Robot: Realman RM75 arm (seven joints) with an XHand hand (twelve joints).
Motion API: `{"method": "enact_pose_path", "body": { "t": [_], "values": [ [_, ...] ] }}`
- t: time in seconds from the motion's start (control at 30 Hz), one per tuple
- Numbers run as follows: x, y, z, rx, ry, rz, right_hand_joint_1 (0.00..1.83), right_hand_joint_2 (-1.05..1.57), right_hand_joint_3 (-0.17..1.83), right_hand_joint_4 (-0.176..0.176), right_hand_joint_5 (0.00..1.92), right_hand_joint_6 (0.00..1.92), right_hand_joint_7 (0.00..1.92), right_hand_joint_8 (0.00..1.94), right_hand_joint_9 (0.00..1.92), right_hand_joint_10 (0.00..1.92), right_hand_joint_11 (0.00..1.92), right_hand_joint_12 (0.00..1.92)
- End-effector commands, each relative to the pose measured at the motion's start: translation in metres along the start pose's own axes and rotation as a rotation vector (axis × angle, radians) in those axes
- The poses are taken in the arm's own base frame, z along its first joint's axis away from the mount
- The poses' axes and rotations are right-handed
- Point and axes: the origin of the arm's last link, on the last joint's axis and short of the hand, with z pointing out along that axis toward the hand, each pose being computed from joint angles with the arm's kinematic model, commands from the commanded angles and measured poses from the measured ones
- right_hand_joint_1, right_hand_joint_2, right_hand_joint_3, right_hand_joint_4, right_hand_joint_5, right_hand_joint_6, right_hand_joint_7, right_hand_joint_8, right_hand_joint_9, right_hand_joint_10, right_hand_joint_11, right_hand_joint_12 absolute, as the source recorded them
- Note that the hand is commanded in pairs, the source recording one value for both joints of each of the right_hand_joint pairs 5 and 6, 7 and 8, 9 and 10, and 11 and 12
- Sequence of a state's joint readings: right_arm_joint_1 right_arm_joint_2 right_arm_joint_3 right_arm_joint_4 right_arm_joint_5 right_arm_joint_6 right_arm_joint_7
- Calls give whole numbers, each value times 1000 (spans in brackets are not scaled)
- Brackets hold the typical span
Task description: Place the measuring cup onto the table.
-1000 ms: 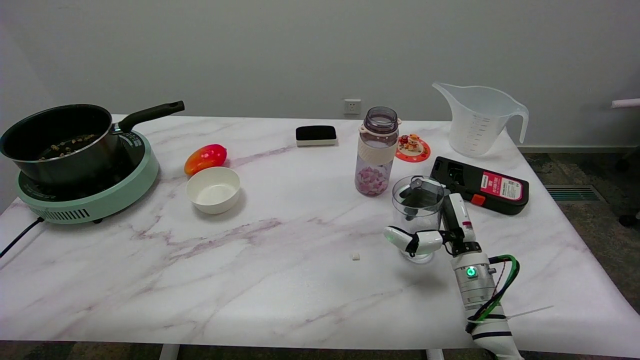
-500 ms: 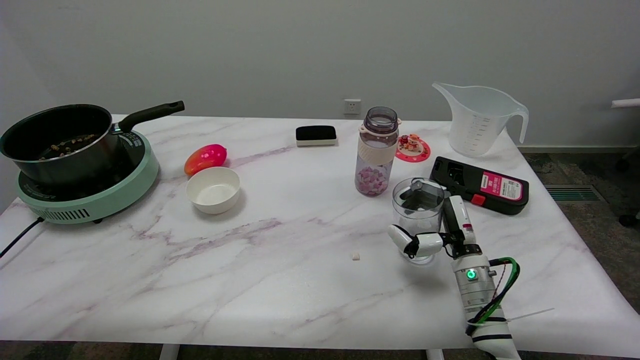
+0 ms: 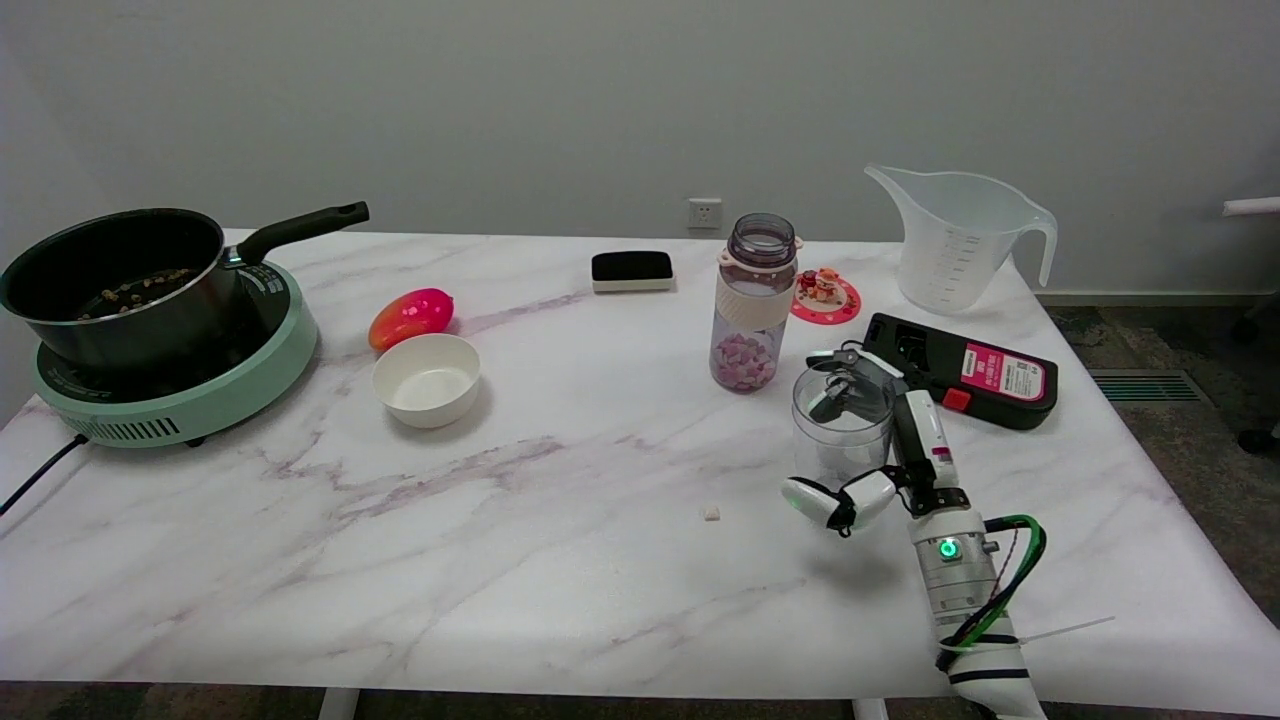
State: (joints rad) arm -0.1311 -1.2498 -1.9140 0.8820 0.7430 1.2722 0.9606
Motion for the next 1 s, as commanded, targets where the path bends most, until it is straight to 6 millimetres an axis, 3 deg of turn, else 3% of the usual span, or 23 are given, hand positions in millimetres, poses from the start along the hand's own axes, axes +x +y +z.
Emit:
{"method": "enact_pose_path", "body": {
  "t": [0.03,0.33,0.43,0.53,1.0],
  "values": [
    [4,2,0,-1,7,5,1187,-413,1193,0,616,616,1183,1183,963,963,932,932],
    [8,4,0,-4,5,-6,1141,-671,1070,0,510,510,1067,1067,929,929,946,946],
    [9,5,0,-6,6,-8,1107,-711,862,0,427,427,1008,1008,918,918,954,954],
    [8,5,0,-8,5,-8,1080,-718,777,0,397,397,976,976,922,922,958,958],
    [19,12,1,-19,7,-29,1073,-720,710,0,338,338,979,979,1042,1042,999,999]
  ]
}}
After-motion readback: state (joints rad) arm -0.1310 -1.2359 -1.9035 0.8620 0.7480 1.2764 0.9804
